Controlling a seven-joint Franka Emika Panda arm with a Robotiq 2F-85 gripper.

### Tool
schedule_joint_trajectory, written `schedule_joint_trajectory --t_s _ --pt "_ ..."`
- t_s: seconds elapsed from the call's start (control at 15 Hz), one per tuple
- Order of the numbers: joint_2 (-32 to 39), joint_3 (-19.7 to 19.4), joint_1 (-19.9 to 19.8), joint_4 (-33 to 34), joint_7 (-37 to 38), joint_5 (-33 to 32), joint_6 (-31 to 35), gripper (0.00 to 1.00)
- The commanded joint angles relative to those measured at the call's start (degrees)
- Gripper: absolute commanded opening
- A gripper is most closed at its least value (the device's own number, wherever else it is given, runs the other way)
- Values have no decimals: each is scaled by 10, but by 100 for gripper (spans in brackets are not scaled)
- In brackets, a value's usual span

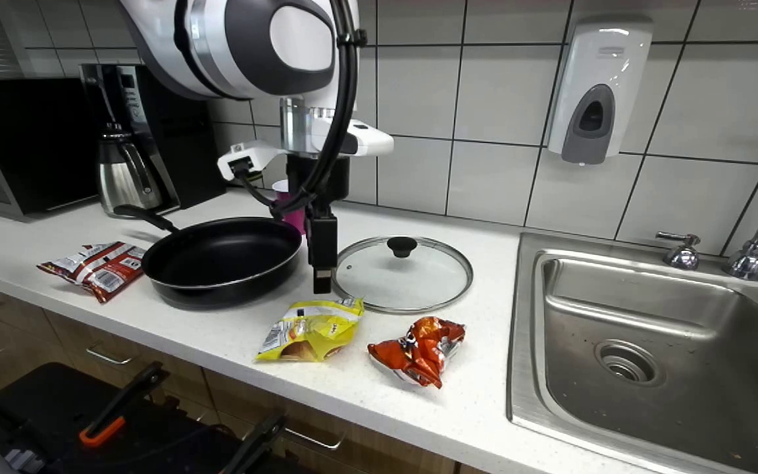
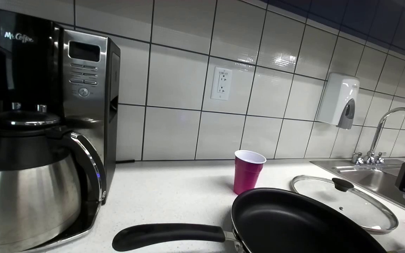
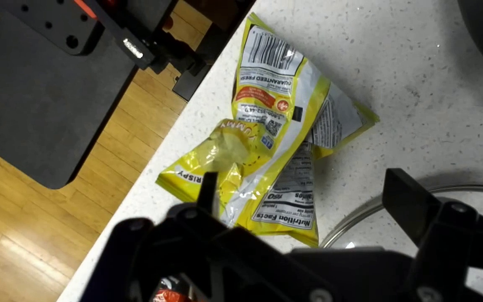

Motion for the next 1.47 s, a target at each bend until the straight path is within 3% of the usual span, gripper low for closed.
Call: schedule_joint_trajectory --t_s 0.0,0.47,1.33,1.4 --pt "15 17 -10 -7 44 -4 19 100" --pt "63 9 -4 0 89 -5 55 100" --pt "95 1 4 11 103 -3 62 100" --pt "96 0 4 12 102 -3 62 75"
